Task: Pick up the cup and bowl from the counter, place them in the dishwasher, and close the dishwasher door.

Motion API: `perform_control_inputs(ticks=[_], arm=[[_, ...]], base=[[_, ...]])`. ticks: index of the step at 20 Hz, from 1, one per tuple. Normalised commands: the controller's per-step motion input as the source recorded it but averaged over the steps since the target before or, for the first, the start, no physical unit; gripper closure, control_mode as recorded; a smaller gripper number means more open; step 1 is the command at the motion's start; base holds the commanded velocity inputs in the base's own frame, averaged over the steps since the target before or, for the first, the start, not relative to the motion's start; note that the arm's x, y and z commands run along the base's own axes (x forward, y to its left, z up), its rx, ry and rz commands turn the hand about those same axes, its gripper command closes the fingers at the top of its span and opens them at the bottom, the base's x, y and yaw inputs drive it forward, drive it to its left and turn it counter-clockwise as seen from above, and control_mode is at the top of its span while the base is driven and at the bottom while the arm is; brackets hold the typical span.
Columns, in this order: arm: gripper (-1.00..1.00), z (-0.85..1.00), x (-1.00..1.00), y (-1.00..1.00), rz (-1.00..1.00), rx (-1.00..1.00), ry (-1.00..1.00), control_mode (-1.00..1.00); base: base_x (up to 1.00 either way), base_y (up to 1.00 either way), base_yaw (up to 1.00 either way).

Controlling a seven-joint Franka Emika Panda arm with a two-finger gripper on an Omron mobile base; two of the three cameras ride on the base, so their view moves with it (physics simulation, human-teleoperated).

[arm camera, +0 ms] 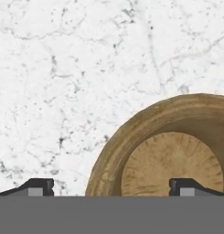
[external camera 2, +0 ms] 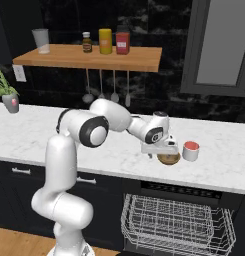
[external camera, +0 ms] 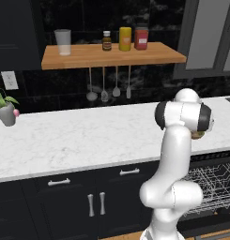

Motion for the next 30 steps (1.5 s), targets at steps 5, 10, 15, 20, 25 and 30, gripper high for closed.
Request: perform_control_inputs(ticks=[5,10,15,20,25,30], arm=[[-1.00,-0.23,0.00,0.00,0.00,0.00,0.00,-1.00],[1.00,-0.23,0.00,0.00,0.00,0.00,0.00,-1.00],[1.00,-0.16,0.00,0.01,0.00,0.00,-0.01,-1.00],[1.00,-0.06,-0.14,0.30,0.00,0.00,-0.14,-1.00],[1.00,0.00,-0.65,0.46,0.02,0.00,-0.07,-1.00],[1.00,0.00,-1.00,0.63,0.09,0.00,-0.08,-1.00]], base=[[0.00,0.00,0.00],[0.00,0.00,0.00],[0.00,0.00,0.00],[0.00,0.00,0.00],[0.00,0.00,0.00],[0.00,0.00,0.00]])
